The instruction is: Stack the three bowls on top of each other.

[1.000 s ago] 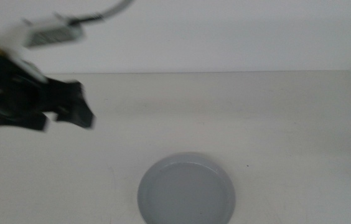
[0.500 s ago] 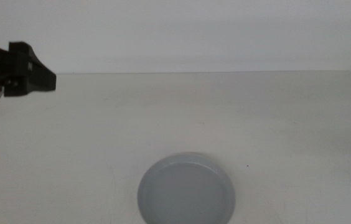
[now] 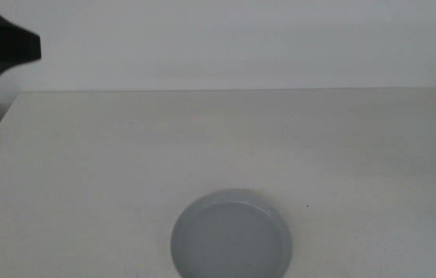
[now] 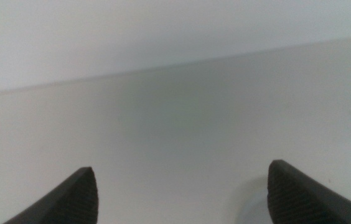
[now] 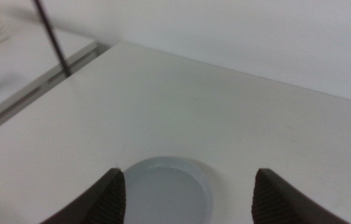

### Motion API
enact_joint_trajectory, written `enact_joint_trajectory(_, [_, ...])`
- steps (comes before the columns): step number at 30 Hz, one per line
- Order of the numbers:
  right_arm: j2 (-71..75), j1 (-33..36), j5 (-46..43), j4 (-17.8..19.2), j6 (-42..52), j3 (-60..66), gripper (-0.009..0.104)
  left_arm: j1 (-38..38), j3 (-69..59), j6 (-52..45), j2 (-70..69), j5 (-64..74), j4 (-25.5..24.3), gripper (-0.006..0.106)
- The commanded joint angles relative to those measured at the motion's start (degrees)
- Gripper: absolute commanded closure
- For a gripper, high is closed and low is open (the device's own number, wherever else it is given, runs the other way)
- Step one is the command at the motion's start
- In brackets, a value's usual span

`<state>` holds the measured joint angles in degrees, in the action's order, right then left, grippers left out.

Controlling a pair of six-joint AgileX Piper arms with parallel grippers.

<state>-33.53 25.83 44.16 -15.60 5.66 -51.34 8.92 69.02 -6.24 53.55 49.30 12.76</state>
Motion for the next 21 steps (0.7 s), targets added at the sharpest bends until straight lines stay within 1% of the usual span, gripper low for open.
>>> enact_joint_trajectory(1, [-3.1,-0.5,-6.4,3.2,-4.9,-2.4,0.045,0.1,1.8,-0.3,-0.6,-7.2,0.9,-0.004])
enact_joint_trajectory(5, [-10.6,-0.5,-6.3,12.8,-11.2,-8.3,0.048,0.1,3.9,-2.5,0.4,-7.7,0.1,-0.004])
enact_joint_trajectory(9, [-17.7,-0.5,-5.1,21.0,-17.7,-16.1,0.05,-0.3,7.2,-1.6,1.9,-7.9,-4.6,-0.004])
enact_joint_trajectory(11, [-20.9,-1.0,-2.3,25.2,-19.9,-20.0,0.051,-1.2,7.8,0.1,2.1,-8.0,-7.1,-0.004])
enact_joint_trajectory(13, [-22.6,-2.9,0.1,26.4,-19.9,-22.1,0.053,-2.6,7.6,0.7,1.8,-7.2,-9.2,-0.004])
enact_joint_trajectory(15, [-22.6,-5.6,1.0,26.4,-17.7,-22.3,0.054,-4.3,7.2,0.7,1.8,-4.7,-10.4,-0.004])
enact_joint_trajectory(17, [-21.4,-9.3,3.6,25.2,-14.8,-22.1,0.055,-5.7,6.1,0.6,1.1,-2.4,-10.6,-0.004])
enact_joint_trajectory(19, [-19.7,-13.2,5.2,24.2,-11.5,-21.0,0.056,-6.1,3.8,0.6,-0.7,-3.8,-10.6,-0.004])
enact_joint_trajectory(21, [-17.3,-17.6,5.7,21.8,-8.3,-18.4,0.056,-5.9,-0.1,0.3,-3.4,-6.8,-9.4,-0.004])
